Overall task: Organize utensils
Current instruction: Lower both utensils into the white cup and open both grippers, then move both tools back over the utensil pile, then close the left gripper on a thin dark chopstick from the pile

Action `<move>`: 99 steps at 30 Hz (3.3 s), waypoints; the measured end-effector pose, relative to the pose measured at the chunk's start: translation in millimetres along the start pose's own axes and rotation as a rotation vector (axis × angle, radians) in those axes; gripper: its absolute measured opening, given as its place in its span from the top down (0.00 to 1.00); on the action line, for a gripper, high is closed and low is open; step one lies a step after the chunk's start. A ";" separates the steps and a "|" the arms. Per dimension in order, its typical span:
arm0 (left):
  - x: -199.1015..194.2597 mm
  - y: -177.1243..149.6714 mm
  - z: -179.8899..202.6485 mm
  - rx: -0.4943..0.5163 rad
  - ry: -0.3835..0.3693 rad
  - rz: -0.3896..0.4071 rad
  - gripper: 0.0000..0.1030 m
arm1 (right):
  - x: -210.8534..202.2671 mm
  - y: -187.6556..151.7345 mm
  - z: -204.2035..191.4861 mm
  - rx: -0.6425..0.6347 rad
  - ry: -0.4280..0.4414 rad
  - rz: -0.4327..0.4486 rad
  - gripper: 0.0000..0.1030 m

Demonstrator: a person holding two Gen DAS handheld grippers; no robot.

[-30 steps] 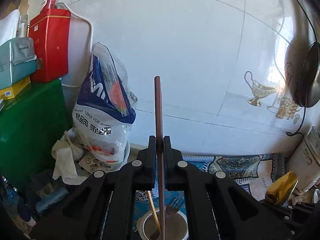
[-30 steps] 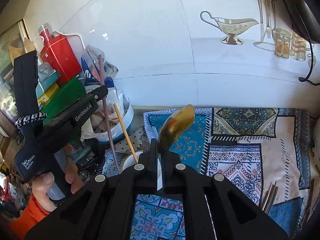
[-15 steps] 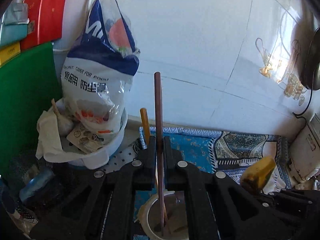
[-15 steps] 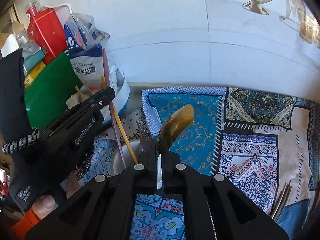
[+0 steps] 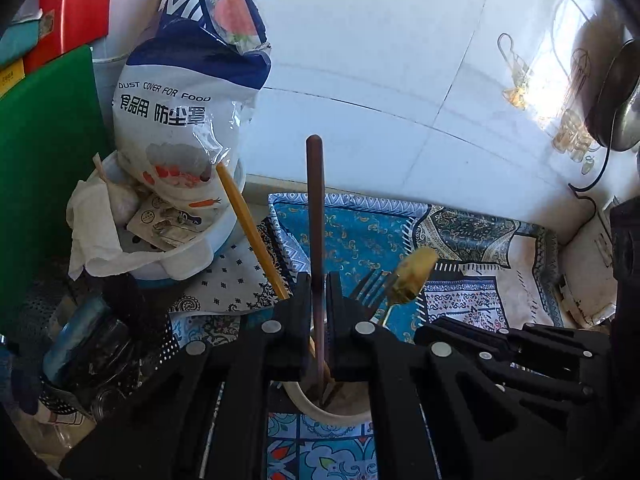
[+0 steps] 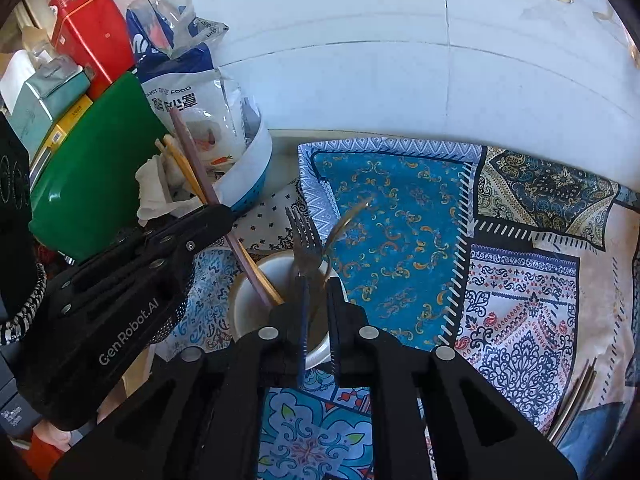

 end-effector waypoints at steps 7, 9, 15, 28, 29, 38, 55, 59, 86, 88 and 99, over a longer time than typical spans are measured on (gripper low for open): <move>-33.4 5.4 7.9 0.013 0.006 0.031 0.96 | -32.3 -5.7 3.0 -0.035 -0.025 0.036 0.78; -45.0 7.2 13.1 0.024 0.007 0.045 0.96 | -45.1 -6.9 5.4 -0.046 -0.034 0.052 0.78; -71.3 7.6 38.0 0.061 0.004 0.060 0.89 | -87.4 -12.1 19.6 -0.069 -0.068 0.116 0.77; -82.5 -25.8 143.7 0.182 -0.086 0.010 0.74 | -175.5 -49.8 102.3 0.015 -0.195 0.204 0.69; -81.1 -30.1 154.1 0.193 -0.094 0.000 0.74 | -181.8 -55.7 114.1 0.035 -0.208 0.204 0.69; -61.5 -76.8 234.9 0.303 -0.158 -0.108 0.71 | -212.6 -104.4 187.9 0.169 -0.287 0.180 0.69; 14.5 -201.6 303.9 0.501 -0.185 -0.414 0.71 | -197.0 -188.6 256.5 0.322 -0.302 0.032 0.69; 22.7 -215.3 306.2 0.506 -0.177 -0.449 0.71 | -188.4 -198.6 261.8 0.342 -0.289 0.007 0.69; 25.3 -220.7 290.6 0.550 -0.188 -0.410 0.96 | -119.6 -210.3 263.4 0.372 -0.214 -0.107 0.69; 23.4 -219.0 286.6 0.531 -0.189 -0.415 0.96 | -117.9 -208.2 262.4 0.363 -0.218 -0.101 0.69; 18.2 -223.2 274.7 0.551 -0.188 -0.432 0.96 | -96.6 -185.0 261.4 0.282 -0.293 -0.087 0.87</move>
Point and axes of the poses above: each gripper's, at about its wrist camera, not at the fingertips, and x roughly the way its jaws point, z to its right, y to its top, the point moved 9 cm from there along x, roughly the way its jaws point, and after that the axes turned 12 degrees about y, right-handed, at the moved point
